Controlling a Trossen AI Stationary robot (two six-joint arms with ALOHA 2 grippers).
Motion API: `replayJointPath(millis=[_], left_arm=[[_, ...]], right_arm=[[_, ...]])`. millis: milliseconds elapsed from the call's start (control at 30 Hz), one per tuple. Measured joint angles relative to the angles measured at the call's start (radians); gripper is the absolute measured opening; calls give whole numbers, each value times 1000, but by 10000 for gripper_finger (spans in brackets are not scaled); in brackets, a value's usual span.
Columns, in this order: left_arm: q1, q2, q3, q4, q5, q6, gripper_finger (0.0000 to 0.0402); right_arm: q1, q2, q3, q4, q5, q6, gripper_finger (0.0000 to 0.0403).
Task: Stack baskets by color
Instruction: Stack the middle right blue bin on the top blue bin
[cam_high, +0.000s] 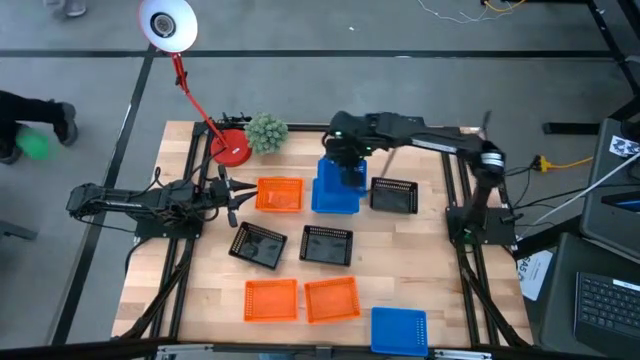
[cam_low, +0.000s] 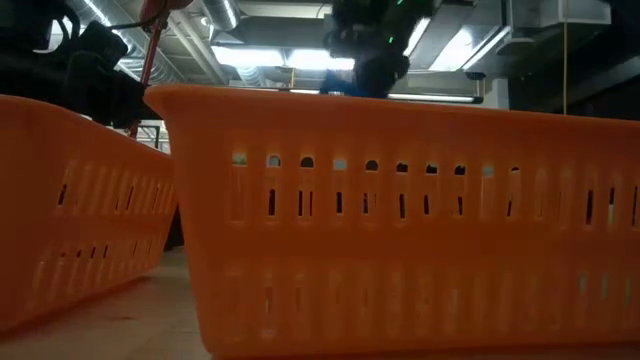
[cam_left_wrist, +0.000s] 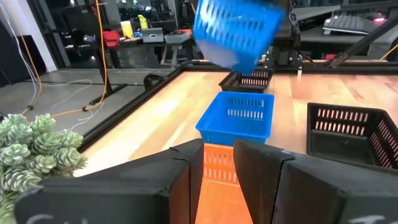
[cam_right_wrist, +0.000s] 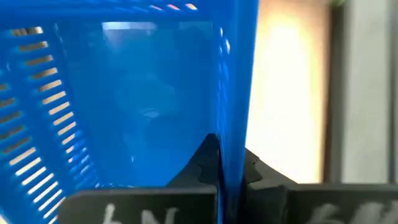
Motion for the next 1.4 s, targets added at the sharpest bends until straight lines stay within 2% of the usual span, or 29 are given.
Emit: replayJointPath(millis=[100, 200, 367, 967, 1400], left_arm=[[0, 0, 0, 0, 0, 0, 80], [0, 0, 0, 0, 0, 0, 80], [0, 0, 0, 0, 0, 1, 80], [0, 0, 0, -4, 0, 1, 80], [0, 0, 0, -5, 0, 1, 80]], right_arm=[[0, 87, 75, -97, -39, -29, 0], [10, 149, 120, -119, -93, -47, 0], [14, 207, 139, -113, -89, -47, 0], [14, 224, 140, -143, -77, -21, 21], [14, 223, 140, -160, -76, -22, 102]])
